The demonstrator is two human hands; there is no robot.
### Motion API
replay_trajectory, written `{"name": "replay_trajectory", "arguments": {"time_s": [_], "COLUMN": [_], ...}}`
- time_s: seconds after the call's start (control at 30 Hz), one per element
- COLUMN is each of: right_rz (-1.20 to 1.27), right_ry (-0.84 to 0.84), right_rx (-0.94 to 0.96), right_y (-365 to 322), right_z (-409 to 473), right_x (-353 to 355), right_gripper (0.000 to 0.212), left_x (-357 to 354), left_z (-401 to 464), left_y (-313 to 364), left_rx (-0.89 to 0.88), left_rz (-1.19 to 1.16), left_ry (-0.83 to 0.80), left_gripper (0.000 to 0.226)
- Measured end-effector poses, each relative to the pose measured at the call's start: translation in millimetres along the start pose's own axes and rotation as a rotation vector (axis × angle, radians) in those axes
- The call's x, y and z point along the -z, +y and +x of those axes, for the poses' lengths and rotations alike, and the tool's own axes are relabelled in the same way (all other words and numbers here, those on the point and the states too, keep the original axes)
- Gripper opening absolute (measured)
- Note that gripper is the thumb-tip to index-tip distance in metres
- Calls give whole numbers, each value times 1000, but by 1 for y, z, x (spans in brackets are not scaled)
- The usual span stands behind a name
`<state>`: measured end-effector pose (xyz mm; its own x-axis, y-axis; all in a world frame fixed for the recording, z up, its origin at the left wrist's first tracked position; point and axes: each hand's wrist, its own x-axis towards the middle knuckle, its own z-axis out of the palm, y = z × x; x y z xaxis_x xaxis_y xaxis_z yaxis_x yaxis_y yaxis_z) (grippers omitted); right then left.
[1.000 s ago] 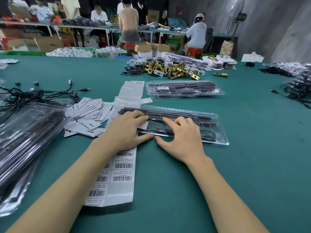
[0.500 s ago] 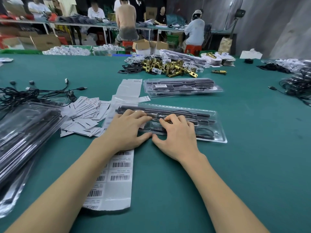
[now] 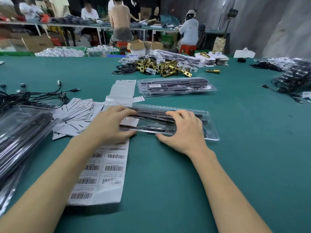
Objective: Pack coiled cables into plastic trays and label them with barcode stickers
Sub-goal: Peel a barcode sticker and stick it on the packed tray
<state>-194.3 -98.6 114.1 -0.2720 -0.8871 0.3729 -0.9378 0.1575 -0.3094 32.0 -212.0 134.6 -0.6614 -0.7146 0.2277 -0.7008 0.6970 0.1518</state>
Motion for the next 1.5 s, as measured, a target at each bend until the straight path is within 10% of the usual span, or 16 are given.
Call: {"name": "replay_trajectory", "arguments": {"time_s": [0.33, 0.67, 1.03, 1.23, 1.5], "right_rz": [170, 167, 208, 109, 24], "right_ry": [167, 322, 257, 115, 77], "right_rx": [79, 125, 101, 126, 103], "right_y": [6, -2, -4, -5, -7], "right_z": [2, -2, -8, -7, -6], "right_x": [8, 8, -1, -4, -8], "right_gripper": [34, 22, 22, 33, 43], "left_x": [14, -4, -14, -9, 15], "left_z": [-8, -2, -5, -6, 3], "left_y": [-37, 7, 10, 16, 11], "left_rx": [147, -125, -52, 30, 14], "left_rz": [-319, -59, -71, -53, 31], "left_ry": [76, 363, 461, 399, -195], "left_gripper": [48, 45, 31, 32, 62]}}
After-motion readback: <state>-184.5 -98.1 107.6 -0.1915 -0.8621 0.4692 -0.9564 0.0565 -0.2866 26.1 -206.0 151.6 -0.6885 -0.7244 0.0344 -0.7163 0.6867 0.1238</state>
